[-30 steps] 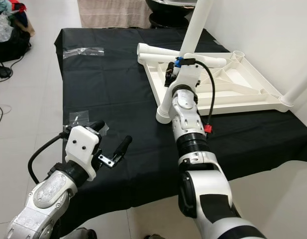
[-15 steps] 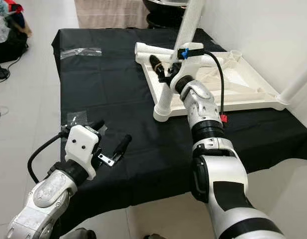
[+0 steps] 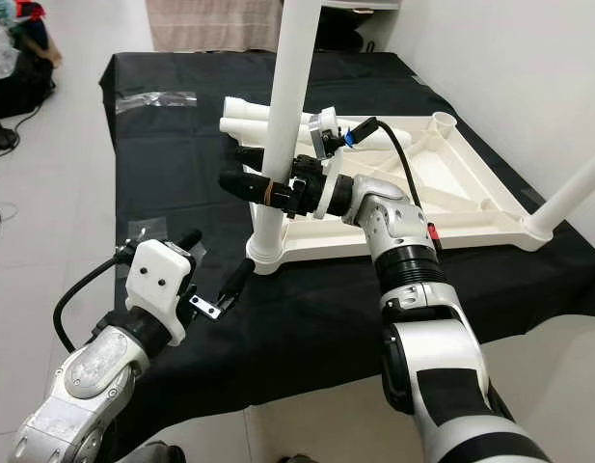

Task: Building children table

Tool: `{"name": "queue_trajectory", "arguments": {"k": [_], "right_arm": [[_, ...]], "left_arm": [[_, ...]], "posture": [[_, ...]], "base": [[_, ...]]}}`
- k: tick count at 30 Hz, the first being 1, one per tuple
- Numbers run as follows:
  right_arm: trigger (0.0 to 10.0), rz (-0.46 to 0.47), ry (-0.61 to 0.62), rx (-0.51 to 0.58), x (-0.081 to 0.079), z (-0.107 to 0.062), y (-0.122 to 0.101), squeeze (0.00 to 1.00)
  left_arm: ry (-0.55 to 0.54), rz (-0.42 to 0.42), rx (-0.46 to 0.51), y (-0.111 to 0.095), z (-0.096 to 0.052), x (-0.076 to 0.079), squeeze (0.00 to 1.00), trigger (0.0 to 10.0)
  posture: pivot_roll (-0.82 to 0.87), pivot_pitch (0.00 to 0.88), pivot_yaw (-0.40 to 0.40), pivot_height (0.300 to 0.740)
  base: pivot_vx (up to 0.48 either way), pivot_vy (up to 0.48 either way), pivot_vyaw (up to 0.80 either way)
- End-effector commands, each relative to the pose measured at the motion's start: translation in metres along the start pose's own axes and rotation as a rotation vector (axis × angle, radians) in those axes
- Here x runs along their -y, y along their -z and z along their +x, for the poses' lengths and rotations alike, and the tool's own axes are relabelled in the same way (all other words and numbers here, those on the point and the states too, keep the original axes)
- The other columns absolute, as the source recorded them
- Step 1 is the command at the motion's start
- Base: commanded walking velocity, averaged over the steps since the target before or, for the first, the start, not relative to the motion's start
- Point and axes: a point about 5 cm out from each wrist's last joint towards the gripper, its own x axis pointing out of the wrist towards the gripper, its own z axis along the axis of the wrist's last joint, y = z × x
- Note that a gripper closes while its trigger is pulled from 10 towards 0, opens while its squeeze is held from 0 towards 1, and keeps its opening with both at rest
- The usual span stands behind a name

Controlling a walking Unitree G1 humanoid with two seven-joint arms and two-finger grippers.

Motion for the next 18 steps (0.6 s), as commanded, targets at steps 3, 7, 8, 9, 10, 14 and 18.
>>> {"name": "queue_trajectory", "arguments": {"k": [3,7,8,9,10,14,18], "right_arm": [[10.0,-0.019,-0.053,-0.026,-0.002,0.006,0.001,0.00],[0.0,-0.037,-0.035,-0.042,-0.002,0.010,0.003,0.00],[0.0,-0.062,0.005,-0.038,-0.002,0.013,0.003,0.00],[0.0,-0.062,0.005,-0.038,-0.002,0.013,0.003,0.00],[0.0,-0.078,0.035,-0.032,-0.001,0.015,0.002,0.00],[0.0,-0.087,0.153,-0.017,0.004,0.017,0.004,0.00],[0.0,-0.071,0.343,0.019,0.013,0.016,0.011,0.00]], "left_arm": [[0.013,0.007,-0.005,0.002,-0.002,0.004,0.00,10.0],[0.018,0.006,-0.007,0.003,-0.002,0.005,0.00,10.0],[0.019,0.004,-0.007,0.003,-0.001,0.006,0.00,10.0],[0.019,0.004,-0.007,0.003,-0.001,0.006,0.00,10.0],[0.020,0.003,-0.007,0.003,-0.001,0.006,0.00,10.0],[0.018,0.002,-0.009,0.003,-0.001,0.005,0.00,10.0],[0.018,0.002,-0.009,0.003,-0.001,0.005,0.00,10.0]], "posture": [[0.09,0.101,-0.110,0.740],[0.09,0.099,-0.106,0.740],[0.09,0.103,-0.107,0.740],[0.09,0.103,-0.107,0.740],[0.09,0.103,-0.107,0.740],[0.08,0.111,-0.106,0.740],[0.09,0.111,-0.107,0.740]], "base": [[0.000,0.000,0.00],[0.000,0.000,0.00],[0.000,0.000,0.00],[0.000,0.000,0.00],[0.000,0.000,0.00],[0.000,0.000,0.00],[0.000,0.000,0.00]]}}
